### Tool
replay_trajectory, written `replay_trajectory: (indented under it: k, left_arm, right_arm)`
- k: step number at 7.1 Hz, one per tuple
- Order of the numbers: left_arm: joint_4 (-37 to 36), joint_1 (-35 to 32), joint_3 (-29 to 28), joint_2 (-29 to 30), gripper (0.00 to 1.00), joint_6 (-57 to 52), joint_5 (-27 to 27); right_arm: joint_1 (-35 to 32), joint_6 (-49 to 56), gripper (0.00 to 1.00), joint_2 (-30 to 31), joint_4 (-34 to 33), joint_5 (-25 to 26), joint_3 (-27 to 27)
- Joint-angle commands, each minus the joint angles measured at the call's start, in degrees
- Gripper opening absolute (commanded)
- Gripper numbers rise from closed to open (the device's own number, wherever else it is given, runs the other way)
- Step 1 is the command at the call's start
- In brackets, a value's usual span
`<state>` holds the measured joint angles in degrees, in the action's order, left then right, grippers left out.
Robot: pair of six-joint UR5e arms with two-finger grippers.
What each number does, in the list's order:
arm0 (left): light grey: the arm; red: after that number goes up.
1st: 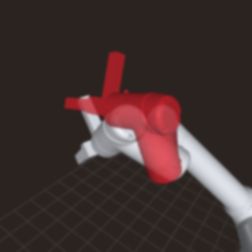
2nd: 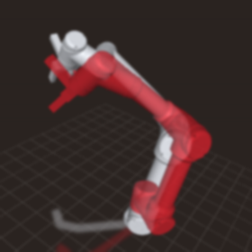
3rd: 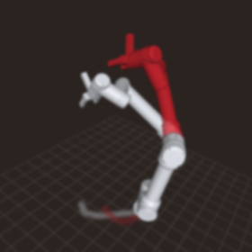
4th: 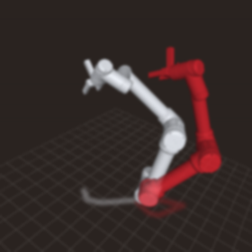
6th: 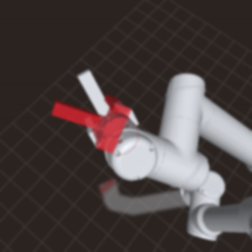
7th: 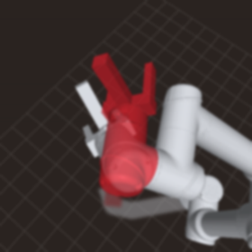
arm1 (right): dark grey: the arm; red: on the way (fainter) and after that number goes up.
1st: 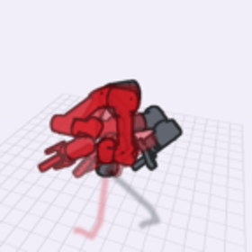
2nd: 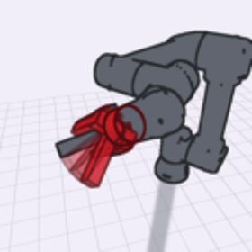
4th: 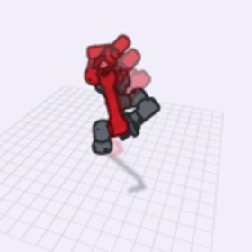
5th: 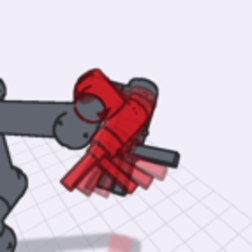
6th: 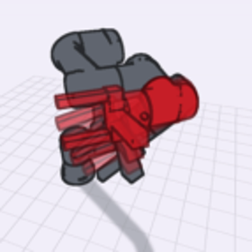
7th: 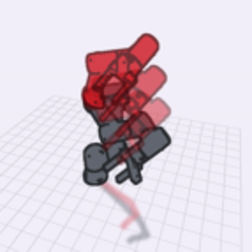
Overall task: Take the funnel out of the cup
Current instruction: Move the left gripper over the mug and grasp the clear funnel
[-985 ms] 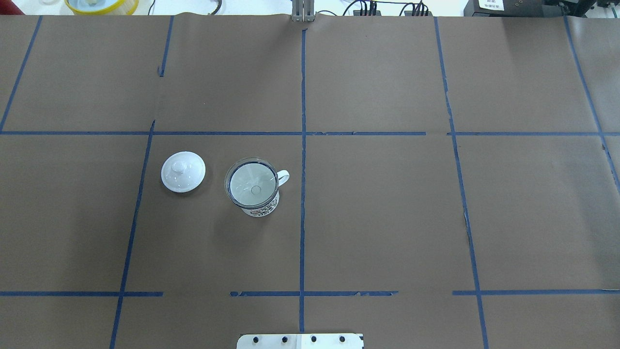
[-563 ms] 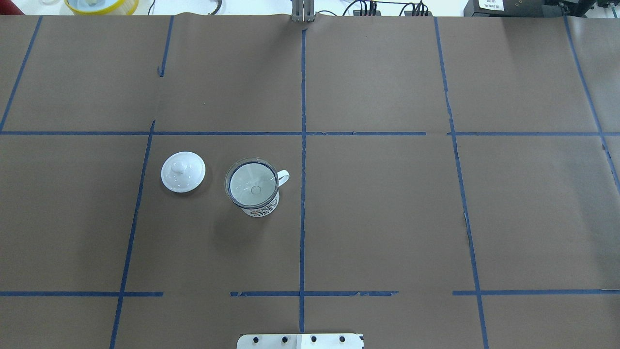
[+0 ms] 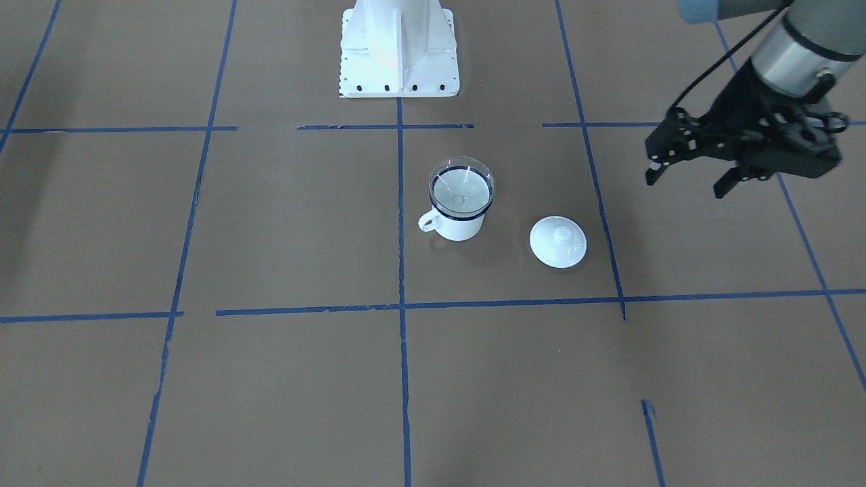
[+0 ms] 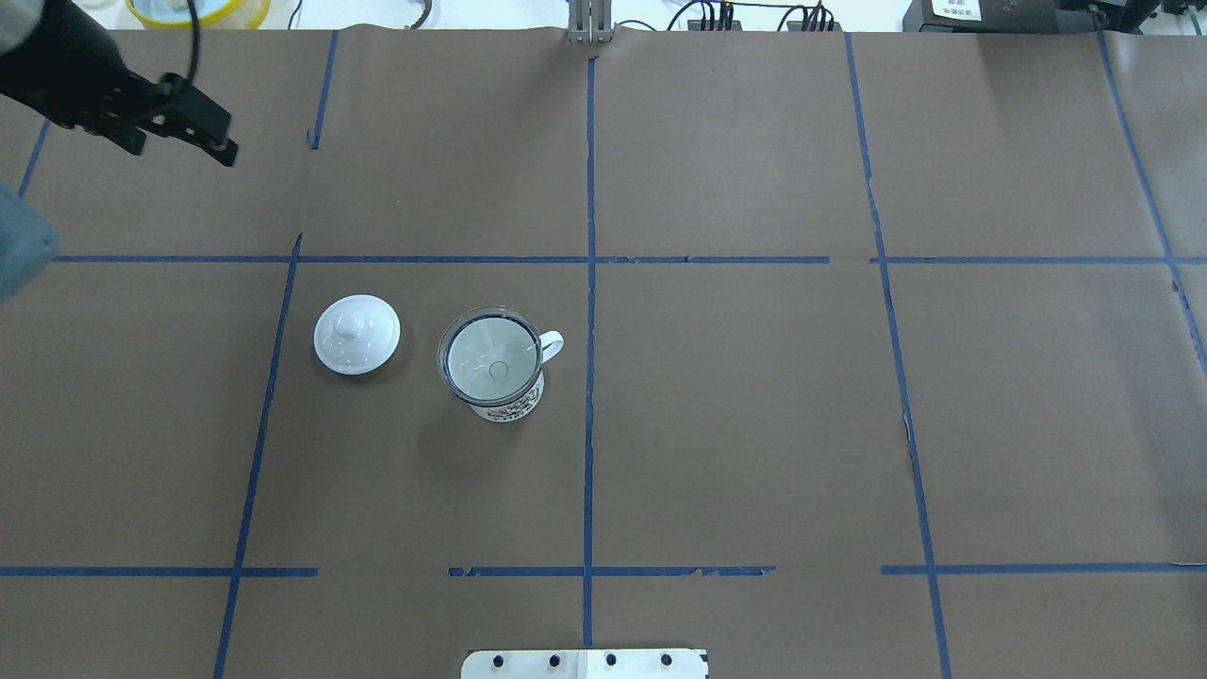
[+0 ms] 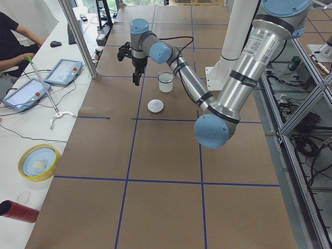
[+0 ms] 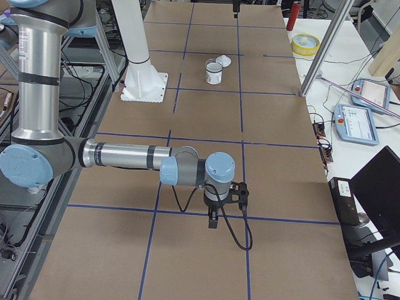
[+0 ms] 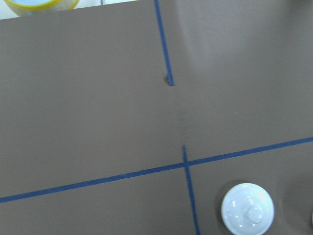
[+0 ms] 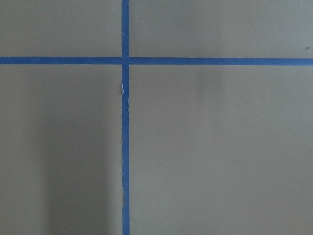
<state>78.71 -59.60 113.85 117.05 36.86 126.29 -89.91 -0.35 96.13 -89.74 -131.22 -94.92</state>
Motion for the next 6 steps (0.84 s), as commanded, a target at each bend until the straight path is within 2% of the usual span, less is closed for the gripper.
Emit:
replay_trajectory:
  k: [1,2,3,4,6]
  left_arm:
    - [-0.05,8.41,-0.29,3.00,1.00,7.23,-4.12]
    - [0.04,13.23,-0.91,4.57,1.00,11.61,-5.95]
    - [0.47,14.67,-1.09,4.59,1.00,11.74,-9.54]
    - [3.09,19.03,-4.05,4.76,1.00,13.48,-9.92]
    - [6.36,22.92,-7.57,5.11,1.00,17.36,-12.82]
  right_arm:
    - [0.00,0.00,1.00,0.02,0.00,0.00,0.00]
    - [0.00,0.00,1.00,0.02,0.00,0.00,0.00]
    - [0.00,0.00,1.00,0.02,0.00,0.00,0.00]
    - [0.00,0.00,1.00,0.02,0.00,0.00,0.00]
    - [0.00,0.00,1.00,0.02,0.00,0.00,0.00]
